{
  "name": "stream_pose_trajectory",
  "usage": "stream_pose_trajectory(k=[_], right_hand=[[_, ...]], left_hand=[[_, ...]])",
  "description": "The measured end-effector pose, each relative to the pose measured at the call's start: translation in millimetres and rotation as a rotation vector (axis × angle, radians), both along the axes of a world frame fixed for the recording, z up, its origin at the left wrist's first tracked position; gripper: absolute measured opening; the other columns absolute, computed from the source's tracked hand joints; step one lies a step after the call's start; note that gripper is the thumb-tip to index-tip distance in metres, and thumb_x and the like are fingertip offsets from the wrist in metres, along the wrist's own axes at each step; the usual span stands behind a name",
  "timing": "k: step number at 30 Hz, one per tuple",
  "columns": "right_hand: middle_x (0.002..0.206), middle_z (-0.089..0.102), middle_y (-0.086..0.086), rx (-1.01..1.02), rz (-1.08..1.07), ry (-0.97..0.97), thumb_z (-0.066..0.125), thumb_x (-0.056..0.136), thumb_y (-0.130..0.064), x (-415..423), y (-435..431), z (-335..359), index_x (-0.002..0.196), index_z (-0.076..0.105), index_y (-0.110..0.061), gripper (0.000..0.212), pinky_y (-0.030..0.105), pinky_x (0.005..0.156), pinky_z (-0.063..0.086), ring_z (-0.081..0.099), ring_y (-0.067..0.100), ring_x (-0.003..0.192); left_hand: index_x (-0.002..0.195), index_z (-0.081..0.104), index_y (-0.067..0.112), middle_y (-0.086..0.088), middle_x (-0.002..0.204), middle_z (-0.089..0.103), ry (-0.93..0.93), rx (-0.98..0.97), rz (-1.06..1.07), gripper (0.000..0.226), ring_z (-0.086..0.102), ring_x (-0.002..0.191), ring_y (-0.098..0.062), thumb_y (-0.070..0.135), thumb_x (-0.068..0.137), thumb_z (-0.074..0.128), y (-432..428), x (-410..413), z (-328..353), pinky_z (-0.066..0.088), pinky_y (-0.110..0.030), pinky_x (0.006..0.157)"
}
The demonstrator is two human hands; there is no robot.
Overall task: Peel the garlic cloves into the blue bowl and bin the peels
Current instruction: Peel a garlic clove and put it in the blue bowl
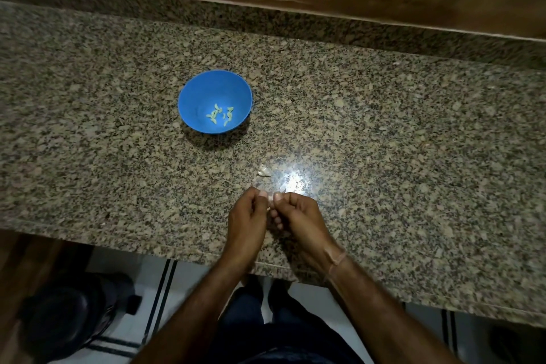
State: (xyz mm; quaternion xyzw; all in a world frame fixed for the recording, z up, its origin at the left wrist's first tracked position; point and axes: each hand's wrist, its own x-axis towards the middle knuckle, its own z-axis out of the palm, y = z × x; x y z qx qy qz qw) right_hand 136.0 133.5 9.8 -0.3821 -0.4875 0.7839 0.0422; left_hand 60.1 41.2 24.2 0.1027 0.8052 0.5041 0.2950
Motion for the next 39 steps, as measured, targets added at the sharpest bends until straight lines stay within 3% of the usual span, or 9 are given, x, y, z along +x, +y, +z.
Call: stream_pose_trajectory(k=[5, 8, 15, 21, 24, 28, 30, 36, 39], right_hand=[[0.069, 0.062, 0.001, 0.289, 0.04, -0.089, 0.06, 0.106, -0.028, -2, 4, 7, 0.079, 0.065, -0.008, 0.033, 0.032, 0.066, 0.05, 0.057, 0.013, 0.066], [0.062, 0.059, -0.002, -0.07, -0.005, -0.112, 0.059, 0.105, -0.019, -7, 5, 15, 0.08, 0.065, -0.011, 0.027, 0.021, 0.056, 0.042, 0.05, 0.011, 0.059], [0.063, 0.054, -0.011, 0.842, 0.225, 0.002, 0.06, 0.104, -0.015, 1, 6, 8, 0.078, 0.057, -0.017, 0.027, 0.013, 0.058, 0.037, 0.05, 0.002, 0.059], [0.063, 0.056, -0.003, -0.153, 0.058, -0.092, 0.056, 0.107, -0.014, -7, 9, 7, 0.072, 0.061, -0.018, 0.035, 0.021, 0.054, 0.039, 0.046, 0.011, 0.058], [0.062, 0.054, -0.003, -0.146, 0.02, -0.089, 0.055, 0.107, -0.013, -4, 3, 8, 0.075, 0.059, -0.015, 0.032, 0.019, 0.054, 0.038, 0.045, 0.01, 0.058], [0.062, 0.047, -0.012, 0.902, 0.237, 0.0, 0.058, 0.106, -0.016, 4, 8, 2, 0.079, 0.052, -0.017, 0.027, 0.015, 0.055, 0.03, 0.043, 0.003, 0.057], [0.062, 0.048, -0.011, 0.969, 0.253, 0.007, 0.059, 0.105, -0.017, 2, 11, 0, 0.079, 0.053, -0.018, 0.027, 0.015, 0.055, 0.029, 0.043, 0.004, 0.056], [0.063, 0.056, -0.002, -0.195, 0.045, -0.096, 0.054, 0.107, -0.013, -7, 10, 4, 0.081, 0.06, -0.013, 0.026, 0.021, 0.057, 0.04, 0.045, 0.012, 0.061], [0.068, 0.056, -0.003, 0.092, 0.051, -0.042, 0.056, 0.108, -0.018, -1, 5, 1, 0.083, 0.058, -0.009, 0.026, 0.022, 0.061, 0.04, 0.047, 0.01, 0.065]], left_hand=[[0.087, 0.048, 0.015, 0.003, 0.077, 0.053, 0.223, -0.052, -0.168, 0.026, 0.046, 0.067, -0.006, 0.024, 0.11, 0.044, -5, 0, -5, 0.035, -0.019, 0.056], [0.088, 0.045, 0.016, 0.004, 0.079, 0.051, 0.37, -0.044, -0.249, 0.024, 0.045, 0.069, -0.009, 0.022, 0.111, 0.043, -9, -3, -10, 0.034, -0.022, 0.059], [0.072, 0.043, 0.02, 0.004, 0.06, 0.031, -1.016, 0.232, 0.176, 0.035, 0.027, 0.044, -0.007, 0.024, 0.106, 0.042, -2, -17, -1, 0.017, -0.02, 0.037], [0.088, 0.049, 0.016, 0.004, 0.079, 0.053, 0.311, -0.081, -0.286, 0.022, 0.048, 0.067, -0.005, 0.019, 0.109, 0.043, -9, -5, -1, 0.038, -0.022, 0.057], [0.086, 0.053, 0.015, 0.007, 0.074, 0.056, 0.131, 0.004, -0.22, 0.025, 0.049, 0.063, -0.007, 0.021, 0.109, 0.047, -13, -5, -7, 0.038, -0.024, 0.054], [0.078, 0.049, 0.019, 0.004, 0.062, 0.039, -0.724, 0.077, -0.002, 0.029, 0.029, 0.051, -0.01, 0.024, 0.106, 0.043, -6, -13, -2, 0.018, -0.025, 0.047], [0.077, 0.047, 0.017, 0.003, 0.063, 0.036, -0.917, 0.129, 0.093, 0.031, 0.028, 0.049, -0.008, 0.022, 0.107, 0.042, -5, -19, -1, 0.018, -0.021, 0.04], [0.083, 0.048, 0.021, 0.013, 0.071, 0.045, 0.523, -0.136, -0.324, 0.025, 0.043, 0.06, -0.001, 0.02, 0.108, 0.049, -13, -7, -6, 0.031, -0.012, 0.052], [0.077, 0.051, 0.019, 0.01, 0.065, 0.048, 0.083, 0.007, -0.202, 0.032, 0.042, 0.054, -0.005, 0.025, 0.108, 0.049, -9, -9, -9, 0.03, -0.016, 0.049]])
